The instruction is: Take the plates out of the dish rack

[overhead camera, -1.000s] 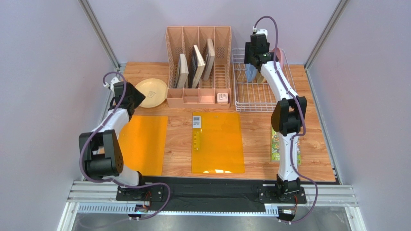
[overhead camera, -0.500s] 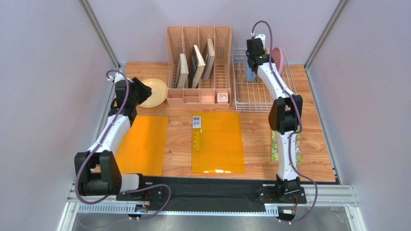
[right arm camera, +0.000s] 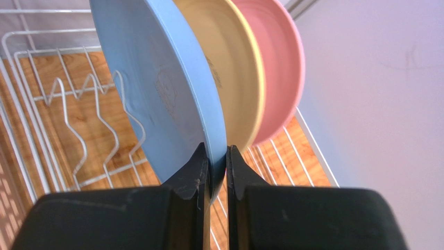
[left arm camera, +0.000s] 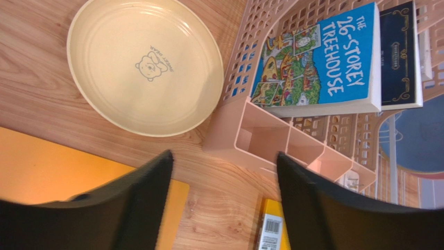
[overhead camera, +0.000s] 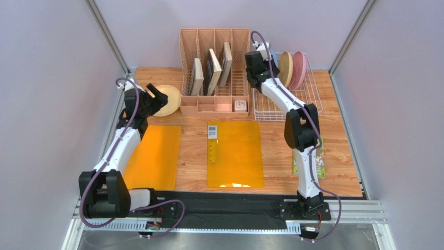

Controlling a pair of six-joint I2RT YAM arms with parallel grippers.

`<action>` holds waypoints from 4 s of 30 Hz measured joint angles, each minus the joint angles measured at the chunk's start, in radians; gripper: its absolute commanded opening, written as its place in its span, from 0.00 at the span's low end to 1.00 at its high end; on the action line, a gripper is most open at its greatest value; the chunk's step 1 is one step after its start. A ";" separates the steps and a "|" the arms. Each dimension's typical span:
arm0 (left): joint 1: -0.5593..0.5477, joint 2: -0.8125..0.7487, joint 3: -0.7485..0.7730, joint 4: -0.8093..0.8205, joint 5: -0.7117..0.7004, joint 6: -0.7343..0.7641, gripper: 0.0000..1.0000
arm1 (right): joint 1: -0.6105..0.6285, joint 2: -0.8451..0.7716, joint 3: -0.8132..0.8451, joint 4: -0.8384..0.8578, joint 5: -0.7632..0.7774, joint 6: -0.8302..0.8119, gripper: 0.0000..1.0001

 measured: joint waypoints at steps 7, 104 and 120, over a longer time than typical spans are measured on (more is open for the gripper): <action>-0.011 -0.035 0.000 -0.006 0.042 0.010 1.00 | 0.029 -0.290 -0.242 0.070 0.041 0.000 0.00; 0.075 -0.126 0.094 0.047 -0.009 0.050 0.00 | -0.141 -0.734 -0.720 -0.045 -1.099 0.488 0.81; 0.196 0.341 0.037 0.219 -0.021 -0.035 0.00 | -0.199 -0.679 -0.646 -0.074 -1.109 0.481 0.80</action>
